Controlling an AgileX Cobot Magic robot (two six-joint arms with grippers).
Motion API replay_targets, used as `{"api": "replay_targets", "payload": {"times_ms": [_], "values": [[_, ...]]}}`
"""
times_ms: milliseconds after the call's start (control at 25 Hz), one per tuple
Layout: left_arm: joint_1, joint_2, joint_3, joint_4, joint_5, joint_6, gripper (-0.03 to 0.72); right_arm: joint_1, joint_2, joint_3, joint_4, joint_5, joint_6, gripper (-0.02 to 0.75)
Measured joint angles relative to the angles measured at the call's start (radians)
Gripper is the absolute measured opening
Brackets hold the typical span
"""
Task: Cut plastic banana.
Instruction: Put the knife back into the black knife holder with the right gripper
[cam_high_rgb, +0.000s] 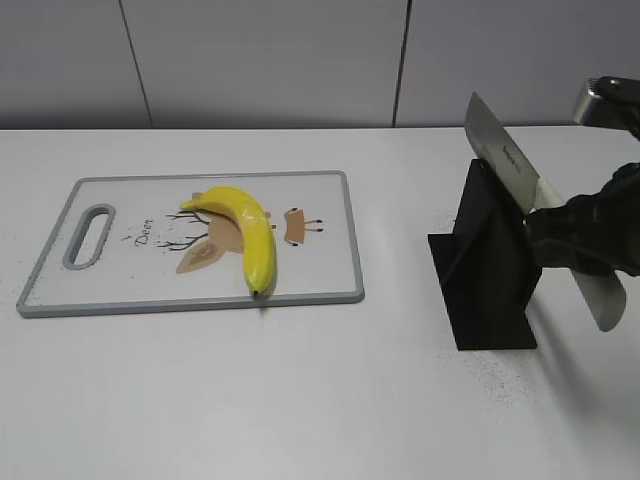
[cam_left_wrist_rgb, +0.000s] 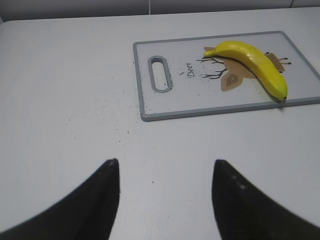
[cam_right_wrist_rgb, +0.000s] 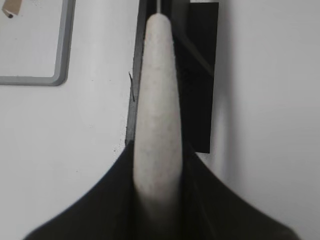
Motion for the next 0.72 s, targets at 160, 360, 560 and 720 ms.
{"api": "replay_targets", "payload": {"times_ms": [160, 360, 560, 720], "values": [[0.0, 0.0, 0.0, 0.0, -0.001, 0.0, 0.565, 0.0, 0.019, 0.0, 0.003, -0.001, 0.0, 0.188], [0.0, 0.0, 0.0, 0.0, -0.001, 0.0, 0.564, 0.0, 0.015, -0.008, 0.016, 0.006, 0.0, 0.188], [0.0, 0.0, 0.0, 0.0, -0.001, 0.0, 0.564, 0.0, -0.011, -0.037, 0.03, 0.061, 0.001, 0.188], [0.0, 0.0, 0.0, 0.0, -0.001, 0.0, 0.564, 0.0, -0.019, -0.076, 0.036, 0.098, 0.012, 0.188]]}}
